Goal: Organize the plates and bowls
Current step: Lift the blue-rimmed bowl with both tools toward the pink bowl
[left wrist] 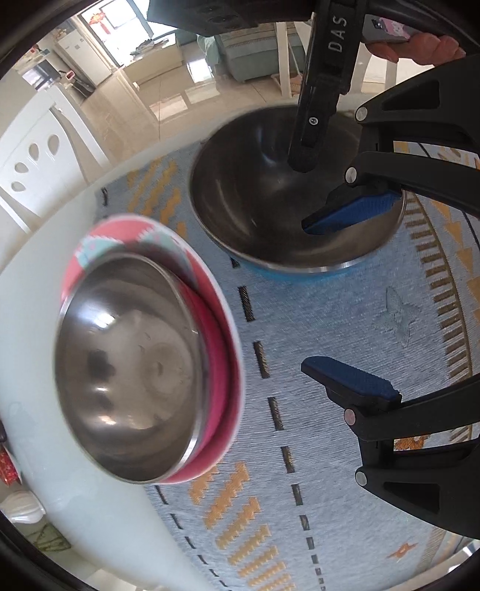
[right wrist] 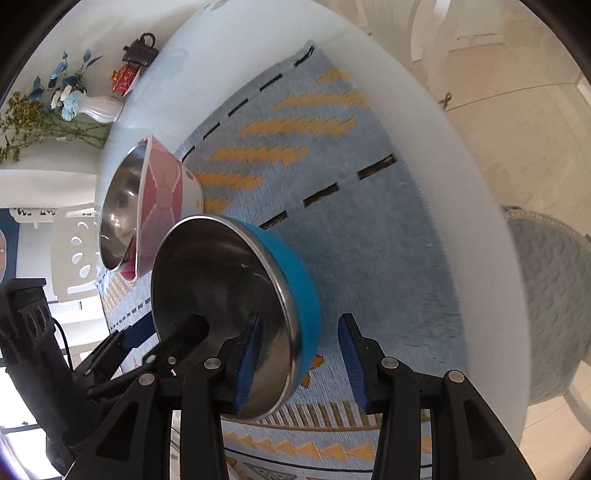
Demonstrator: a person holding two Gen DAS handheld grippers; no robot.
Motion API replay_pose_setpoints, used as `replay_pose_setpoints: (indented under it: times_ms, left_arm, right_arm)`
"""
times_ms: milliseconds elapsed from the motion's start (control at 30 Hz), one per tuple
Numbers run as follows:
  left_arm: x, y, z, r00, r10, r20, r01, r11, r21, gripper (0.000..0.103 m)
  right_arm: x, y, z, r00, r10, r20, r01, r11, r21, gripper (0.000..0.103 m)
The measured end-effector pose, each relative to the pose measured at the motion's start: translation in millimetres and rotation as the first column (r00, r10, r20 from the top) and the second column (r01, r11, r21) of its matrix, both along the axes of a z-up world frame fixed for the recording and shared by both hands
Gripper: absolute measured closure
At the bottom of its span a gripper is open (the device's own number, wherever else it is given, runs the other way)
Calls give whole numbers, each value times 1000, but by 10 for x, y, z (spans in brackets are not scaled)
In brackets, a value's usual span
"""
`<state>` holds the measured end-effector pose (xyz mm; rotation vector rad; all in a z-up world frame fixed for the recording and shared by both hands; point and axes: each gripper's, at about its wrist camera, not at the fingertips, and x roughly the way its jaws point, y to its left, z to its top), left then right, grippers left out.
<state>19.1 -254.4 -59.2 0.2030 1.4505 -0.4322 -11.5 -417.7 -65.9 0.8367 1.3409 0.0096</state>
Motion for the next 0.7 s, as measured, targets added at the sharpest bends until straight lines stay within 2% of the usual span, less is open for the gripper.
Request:
replay_pose_setpoints:
  times_ms: [133,367,500,700]
  left_arm:
    - [6,50,-122,1000,18,-20,-18,1000,9,35]
    - [49,102,-193,999,40,-33,-41,999,-27,30]
    - [43,65,-215,999,27,-18,-28,999,-23,26]
    - [-90,33,-278,1000,19,5,-19,999,-27,25]
  right_arm:
    - [15,36,-92,1000,5,-7,-5,1000,14,62]
    - [0,-60,-110,1000,-21,18,19,998,65,62]
    - [-70,-150,-165,996,-81,36,76,989,124,61]
    - [-96,-143,-153,996,-67,53,61,992,111,61]
